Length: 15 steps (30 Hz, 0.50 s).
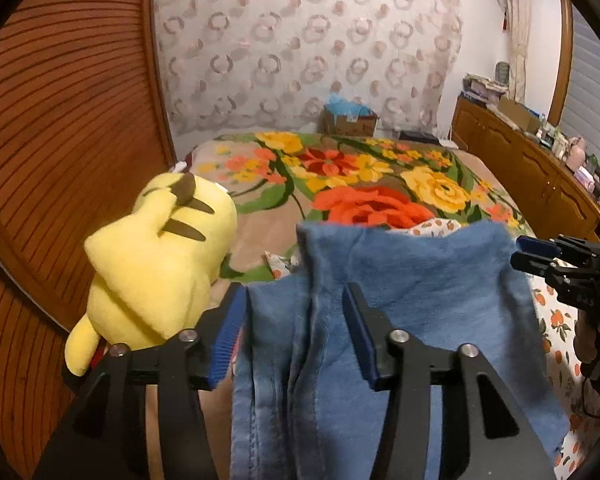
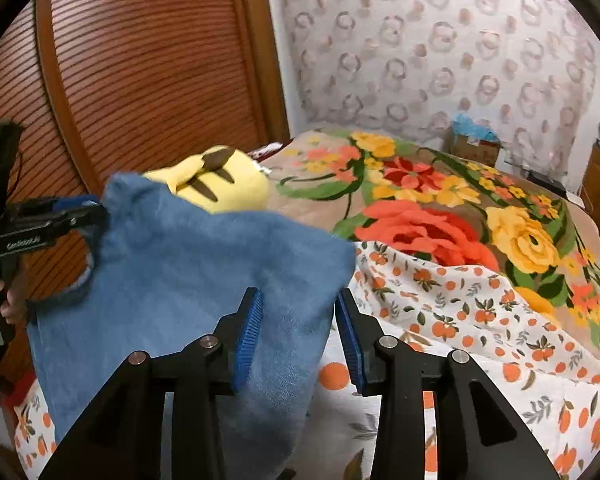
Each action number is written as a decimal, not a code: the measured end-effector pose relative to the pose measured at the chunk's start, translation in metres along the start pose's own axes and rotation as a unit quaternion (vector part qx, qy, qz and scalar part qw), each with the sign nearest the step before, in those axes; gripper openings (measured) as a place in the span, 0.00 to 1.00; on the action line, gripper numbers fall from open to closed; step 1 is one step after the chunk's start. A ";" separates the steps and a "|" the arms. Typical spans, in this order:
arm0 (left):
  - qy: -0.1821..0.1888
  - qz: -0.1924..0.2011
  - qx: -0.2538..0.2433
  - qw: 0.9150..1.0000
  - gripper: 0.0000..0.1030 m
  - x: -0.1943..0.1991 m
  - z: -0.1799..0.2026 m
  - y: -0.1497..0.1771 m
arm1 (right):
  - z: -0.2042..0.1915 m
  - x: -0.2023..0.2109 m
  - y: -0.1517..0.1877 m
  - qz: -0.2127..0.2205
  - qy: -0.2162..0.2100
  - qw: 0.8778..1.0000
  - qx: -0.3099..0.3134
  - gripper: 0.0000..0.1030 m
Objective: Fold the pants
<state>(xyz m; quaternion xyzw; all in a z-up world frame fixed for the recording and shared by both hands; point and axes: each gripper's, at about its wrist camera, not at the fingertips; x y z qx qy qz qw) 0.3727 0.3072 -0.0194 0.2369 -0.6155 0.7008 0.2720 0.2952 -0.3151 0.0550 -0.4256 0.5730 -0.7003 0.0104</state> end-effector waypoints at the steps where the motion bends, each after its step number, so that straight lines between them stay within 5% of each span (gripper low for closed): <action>1: 0.000 0.006 0.002 1.000 0.51 0.005 -0.001 -0.001 | -0.003 0.006 0.002 0.008 0.008 1.000 0.000 0.39; 4: 0.003 0.023 0.001 1.000 0.51 0.016 0.002 -0.002 | -0.009 0.019 0.002 0.037 0.030 0.999 -0.003 0.40; 15: 0.037 0.022 -0.033 0.999 0.52 0.033 0.054 0.021 | -0.024 0.047 0.034 0.028 -0.020 0.999 -0.006 0.40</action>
Point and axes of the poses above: each gripper's, at about its wrist camera, not at the fingertips, and x roughly against the way its jaws point, z to its right, y to its underside, and after that the axes turned 8 degrees about y, right-handed
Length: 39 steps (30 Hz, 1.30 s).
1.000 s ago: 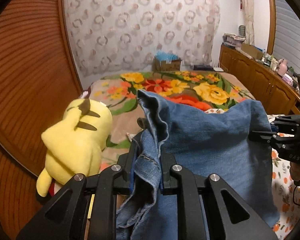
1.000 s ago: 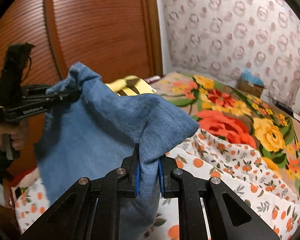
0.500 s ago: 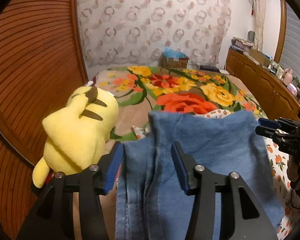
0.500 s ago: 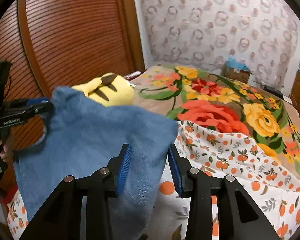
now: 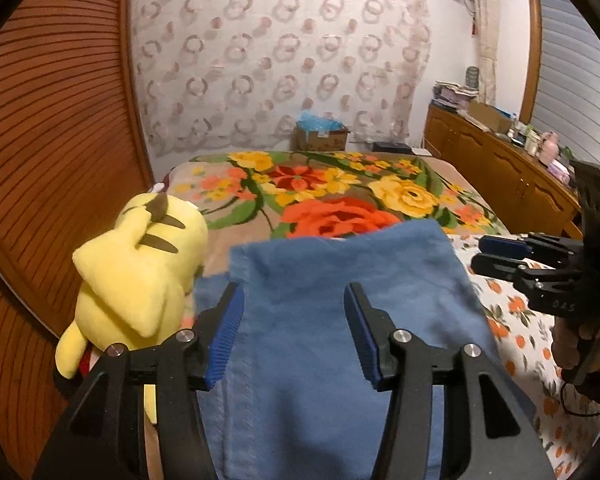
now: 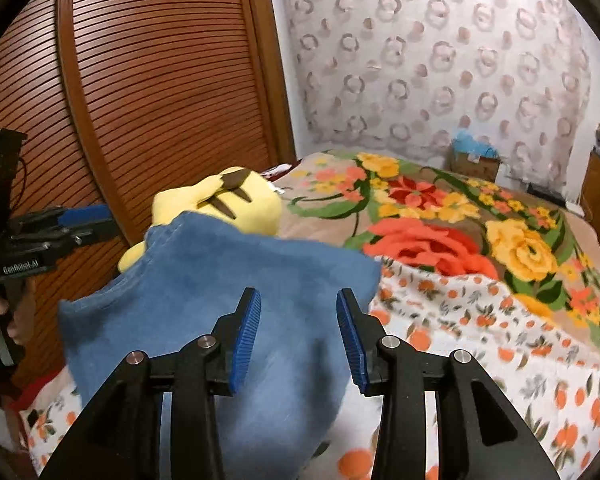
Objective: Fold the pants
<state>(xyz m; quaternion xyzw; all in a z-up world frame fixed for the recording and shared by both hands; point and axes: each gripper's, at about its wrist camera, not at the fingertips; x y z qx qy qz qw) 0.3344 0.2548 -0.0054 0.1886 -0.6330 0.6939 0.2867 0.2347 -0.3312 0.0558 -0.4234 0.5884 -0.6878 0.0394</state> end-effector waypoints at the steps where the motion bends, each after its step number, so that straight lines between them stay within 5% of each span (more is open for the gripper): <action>1: 0.003 0.000 0.000 1.000 0.52 0.002 0.004 0.003 | 0.005 0.005 0.001 0.000 0.002 1.000 -0.001 0.40; 22: 0.023 -0.001 -0.038 0.999 0.53 0.017 0.134 0.058 | 0.018 0.151 0.074 -0.008 0.061 0.998 -0.029 0.49; 27: 0.040 0.015 -0.039 0.998 0.81 0.025 0.165 0.069 | 0.034 0.187 0.101 -0.006 0.081 0.995 -0.052 0.59; 35: 0.046 0.020 -0.042 0.998 0.86 0.037 0.206 0.087 | 0.039 0.223 0.132 0.001 0.114 0.991 -0.074 0.82; 39: 0.048 0.020 -0.044 0.998 0.86 0.041 0.223 0.097 | 0.038 0.238 0.147 -0.001 0.138 0.987 -0.080 0.83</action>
Point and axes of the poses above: each gripper's, at about its wrist camera, not at the fingertips, and x roughly against the way its jaws point, z to its right, y to its underside, and after that the axes turned 8 degrees about y, right-handed
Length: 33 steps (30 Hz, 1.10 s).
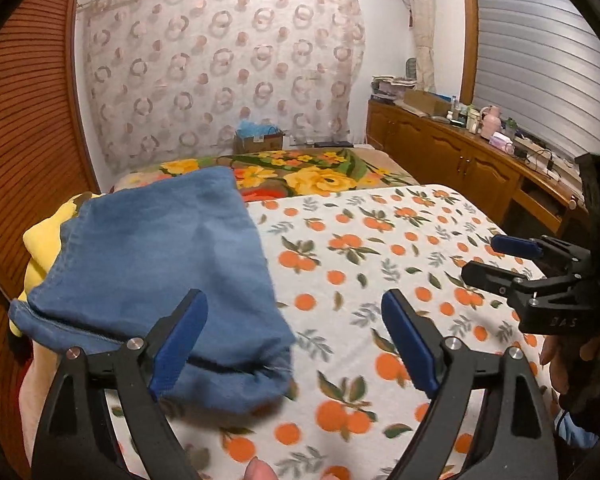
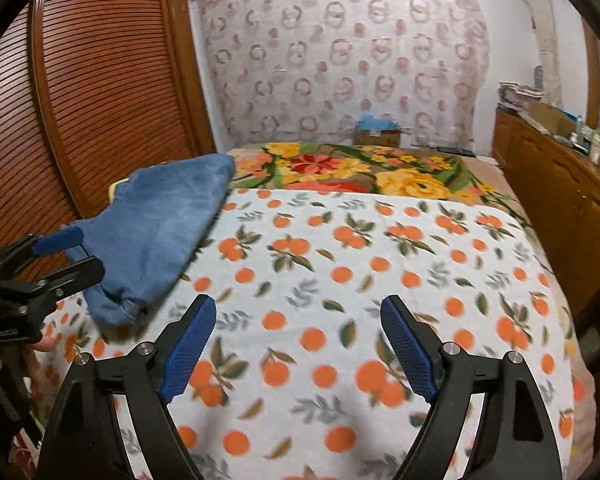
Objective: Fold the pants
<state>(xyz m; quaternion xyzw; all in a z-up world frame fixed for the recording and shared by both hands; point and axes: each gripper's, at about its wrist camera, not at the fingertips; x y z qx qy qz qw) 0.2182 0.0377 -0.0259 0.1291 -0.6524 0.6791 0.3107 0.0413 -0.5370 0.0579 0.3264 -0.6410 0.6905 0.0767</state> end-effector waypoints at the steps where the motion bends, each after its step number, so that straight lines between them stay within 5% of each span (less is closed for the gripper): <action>1: 0.000 0.000 0.000 1.000 0.86 0.001 0.004 0.002 | -0.001 0.003 0.002 -0.001 0.004 1.000 -0.001 0.84; 19: -0.025 0.030 -0.007 0.999 0.86 0.048 0.084 0.027 | 0.000 0.071 0.033 0.030 0.026 0.999 -0.025 0.84; 33: -0.037 0.056 -0.011 0.998 0.86 0.100 0.109 0.028 | 0.003 0.122 0.047 0.082 0.031 0.996 -0.018 0.84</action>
Point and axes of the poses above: each gripper's, at about its wrist camera, not at the fingertips, and x roughly against the way its jaws point, z to its right, y to its underside, and after that the axes turned 8 degrees about y, right-handed
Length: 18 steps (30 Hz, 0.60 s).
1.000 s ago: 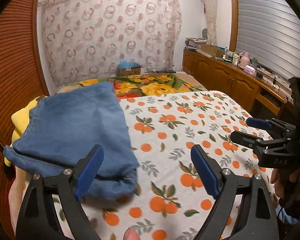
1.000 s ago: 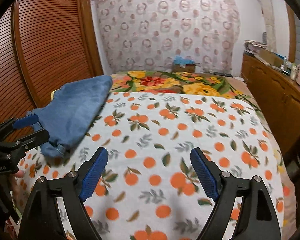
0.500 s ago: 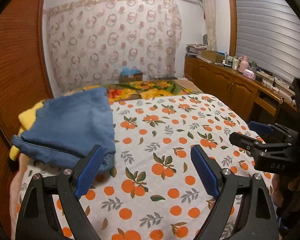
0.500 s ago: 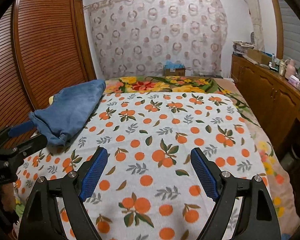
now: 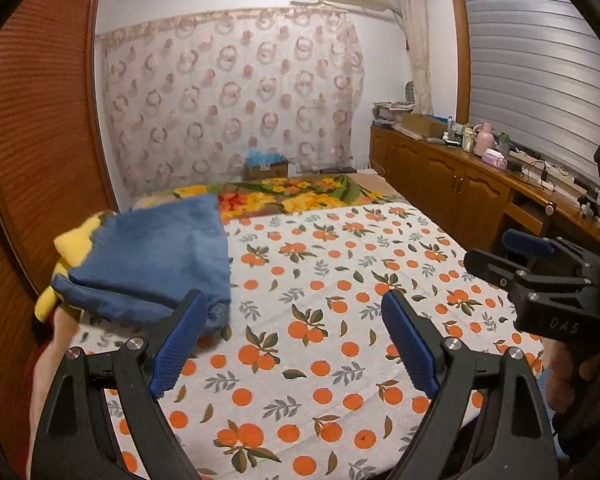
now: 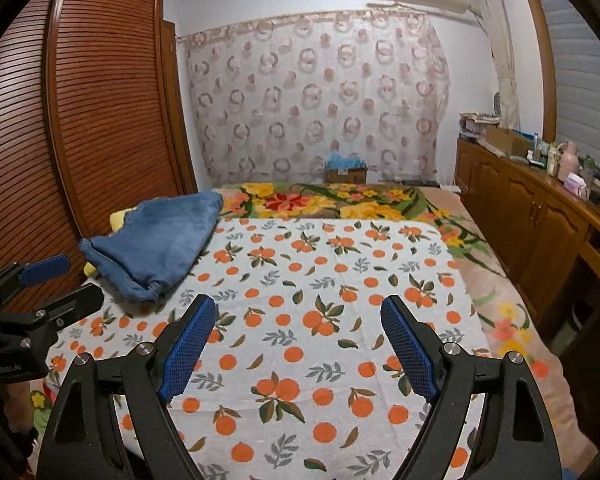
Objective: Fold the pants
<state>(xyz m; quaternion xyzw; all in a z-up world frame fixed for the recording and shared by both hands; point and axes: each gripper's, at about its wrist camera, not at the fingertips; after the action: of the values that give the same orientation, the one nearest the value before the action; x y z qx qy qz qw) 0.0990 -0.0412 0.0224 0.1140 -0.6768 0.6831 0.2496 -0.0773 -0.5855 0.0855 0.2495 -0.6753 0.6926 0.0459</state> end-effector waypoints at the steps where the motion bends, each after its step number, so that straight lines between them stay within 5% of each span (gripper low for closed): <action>1: -0.001 0.004 -0.001 1.000 0.86 0.004 0.001 -0.001 | 0.001 0.003 0.000 0.004 0.000 1.000 -0.001 0.84; 18: -0.014 0.047 0.003 0.999 0.86 0.053 -0.004 -0.002 | -0.001 0.022 0.014 0.041 -0.001 0.999 -0.005 0.84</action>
<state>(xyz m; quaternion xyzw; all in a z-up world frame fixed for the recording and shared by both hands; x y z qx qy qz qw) 0.0554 -0.0277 0.0503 0.0923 -0.6828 0.6945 0.2073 -0.1023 -0.5917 0.0817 0.2218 -0.6882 0.6906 0.0182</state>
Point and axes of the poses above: each gripper's, at about its wrist camera, not at the fingertips, and x roughly against the way its jaws point, z to its right, y to its underside, and after that the axes turned 8 degrees about y, right-handed
